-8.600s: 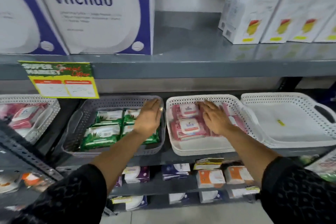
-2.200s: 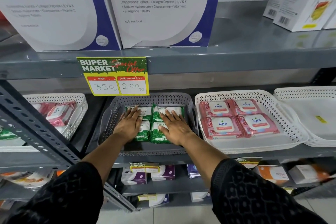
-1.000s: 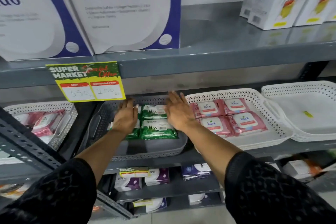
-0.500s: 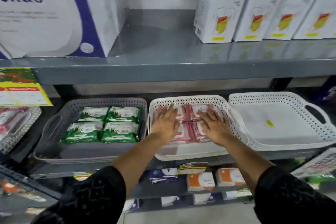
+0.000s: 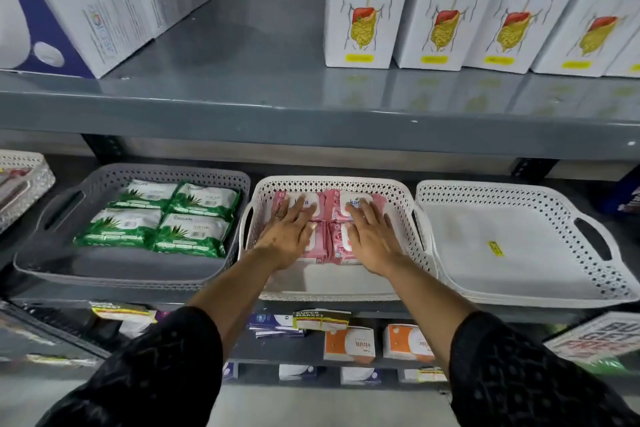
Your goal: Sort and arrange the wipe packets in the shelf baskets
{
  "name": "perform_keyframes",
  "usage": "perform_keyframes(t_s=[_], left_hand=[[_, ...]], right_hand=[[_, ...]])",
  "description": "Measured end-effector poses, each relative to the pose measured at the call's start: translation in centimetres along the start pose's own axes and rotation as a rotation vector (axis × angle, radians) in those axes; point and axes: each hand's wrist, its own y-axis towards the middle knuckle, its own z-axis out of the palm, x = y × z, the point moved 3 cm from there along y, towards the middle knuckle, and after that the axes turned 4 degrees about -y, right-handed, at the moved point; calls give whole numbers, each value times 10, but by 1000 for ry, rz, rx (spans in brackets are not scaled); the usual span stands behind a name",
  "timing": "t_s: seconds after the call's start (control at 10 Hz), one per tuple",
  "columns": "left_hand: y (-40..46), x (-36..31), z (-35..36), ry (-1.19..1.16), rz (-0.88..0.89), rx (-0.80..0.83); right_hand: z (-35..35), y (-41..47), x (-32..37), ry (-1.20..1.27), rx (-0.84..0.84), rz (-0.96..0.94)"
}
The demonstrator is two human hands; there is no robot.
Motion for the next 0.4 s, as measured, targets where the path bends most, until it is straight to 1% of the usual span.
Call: perform_keyframes(t_s=[0.1, 0.2, 0.3, 0.4], left_hand=[[0, -2, 0, 46, 9, -22], [-3, -5, -4, 91, -3, -10], [-4, -7, -7, 86, -6, -20], [-11, -4, -20, -74, -32, -98]], right_hand=[[5, 1, -3, -4, -11, -6], [2, 1, -2, 4, 16, 1], [-4, -3, -1, 18, 20, 1], [-19, -8, -1, 63, -40, 19]])
